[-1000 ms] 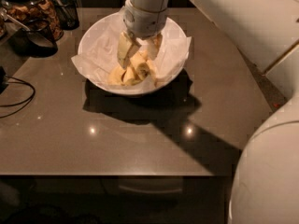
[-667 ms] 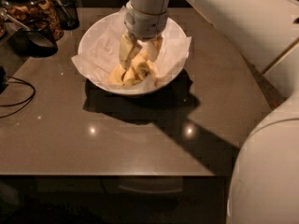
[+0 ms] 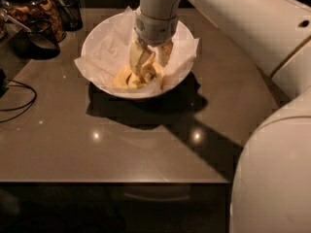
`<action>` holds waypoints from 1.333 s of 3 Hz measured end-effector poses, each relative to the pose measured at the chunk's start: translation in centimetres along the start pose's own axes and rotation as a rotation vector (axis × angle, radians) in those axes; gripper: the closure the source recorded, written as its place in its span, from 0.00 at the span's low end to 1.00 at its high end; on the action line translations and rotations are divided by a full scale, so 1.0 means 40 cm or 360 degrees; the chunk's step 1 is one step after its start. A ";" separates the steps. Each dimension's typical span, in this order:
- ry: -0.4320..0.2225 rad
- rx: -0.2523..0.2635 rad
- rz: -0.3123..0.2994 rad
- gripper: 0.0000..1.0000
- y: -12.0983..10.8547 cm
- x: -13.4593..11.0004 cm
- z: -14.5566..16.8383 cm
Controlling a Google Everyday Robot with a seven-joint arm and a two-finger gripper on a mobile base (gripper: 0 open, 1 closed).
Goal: Pick banana from white bowl
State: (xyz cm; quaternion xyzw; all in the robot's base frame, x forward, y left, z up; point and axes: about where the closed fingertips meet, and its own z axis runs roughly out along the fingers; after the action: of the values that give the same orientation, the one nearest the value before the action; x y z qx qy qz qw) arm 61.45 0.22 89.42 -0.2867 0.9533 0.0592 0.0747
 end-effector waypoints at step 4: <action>0.0043 0.0028 0.0019 1.00 -0.024 -0.005 0.029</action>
Offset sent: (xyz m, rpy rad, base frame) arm 0.0032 -0.0155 -0.0159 -0.0681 0.0535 -0.0197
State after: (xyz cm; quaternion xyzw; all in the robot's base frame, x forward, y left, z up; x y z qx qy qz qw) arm 62.28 -0.29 88.24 -0.2810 0.9564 0.0474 0.0641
